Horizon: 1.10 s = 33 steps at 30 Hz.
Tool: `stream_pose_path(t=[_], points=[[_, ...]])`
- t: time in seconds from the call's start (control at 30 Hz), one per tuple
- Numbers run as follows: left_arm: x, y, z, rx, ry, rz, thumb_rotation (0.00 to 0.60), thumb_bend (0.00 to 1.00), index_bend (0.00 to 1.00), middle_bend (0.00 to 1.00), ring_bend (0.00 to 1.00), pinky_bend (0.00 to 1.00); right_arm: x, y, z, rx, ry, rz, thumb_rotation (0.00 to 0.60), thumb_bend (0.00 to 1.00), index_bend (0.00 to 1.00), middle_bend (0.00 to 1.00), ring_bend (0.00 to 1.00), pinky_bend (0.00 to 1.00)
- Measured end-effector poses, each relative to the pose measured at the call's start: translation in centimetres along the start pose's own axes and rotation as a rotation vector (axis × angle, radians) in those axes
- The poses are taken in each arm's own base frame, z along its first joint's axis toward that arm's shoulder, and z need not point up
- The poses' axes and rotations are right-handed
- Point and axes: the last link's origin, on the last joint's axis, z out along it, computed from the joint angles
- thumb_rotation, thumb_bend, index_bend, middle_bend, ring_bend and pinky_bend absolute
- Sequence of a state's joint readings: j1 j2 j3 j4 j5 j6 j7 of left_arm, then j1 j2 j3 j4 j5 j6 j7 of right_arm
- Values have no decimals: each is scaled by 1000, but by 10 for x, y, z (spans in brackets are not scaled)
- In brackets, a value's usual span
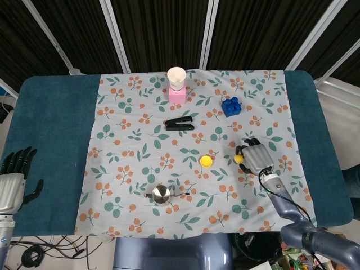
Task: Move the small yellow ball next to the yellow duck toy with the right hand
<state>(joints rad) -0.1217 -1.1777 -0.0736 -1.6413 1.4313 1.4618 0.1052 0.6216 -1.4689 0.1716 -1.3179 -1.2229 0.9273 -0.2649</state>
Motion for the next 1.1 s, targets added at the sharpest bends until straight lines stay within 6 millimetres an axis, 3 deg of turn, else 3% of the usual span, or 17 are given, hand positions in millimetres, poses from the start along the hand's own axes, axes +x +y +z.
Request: stream_pose_path(t=[0.23,0.43,0.6,0.8,1.1], points=[[0,0,0,1,0,0,600,411,0,21,0,0,11,-28,18,30,-10,-41,600,352,493,451,189,156],[1,-1,1,1,3,-4,600,411,0,21,0,0,8,-66,31,79,-32,-54,600,350,493,446,189,156],[2,-1,1,1,2,-6,600,411,0,21,0,0,4,-84,39,96,-54,-57,600,348,493,439,189,156],[2,-1,1,-1,4,-6,600,411,0,21,0,0,4,-96,46,102,-57,-75,600,340,493,392,187,156],[2,-1,1,-2,7,-4,600,411,0,21,0,0,1,-98,45,98,-80,-94,600,295,493,320,175,156]])
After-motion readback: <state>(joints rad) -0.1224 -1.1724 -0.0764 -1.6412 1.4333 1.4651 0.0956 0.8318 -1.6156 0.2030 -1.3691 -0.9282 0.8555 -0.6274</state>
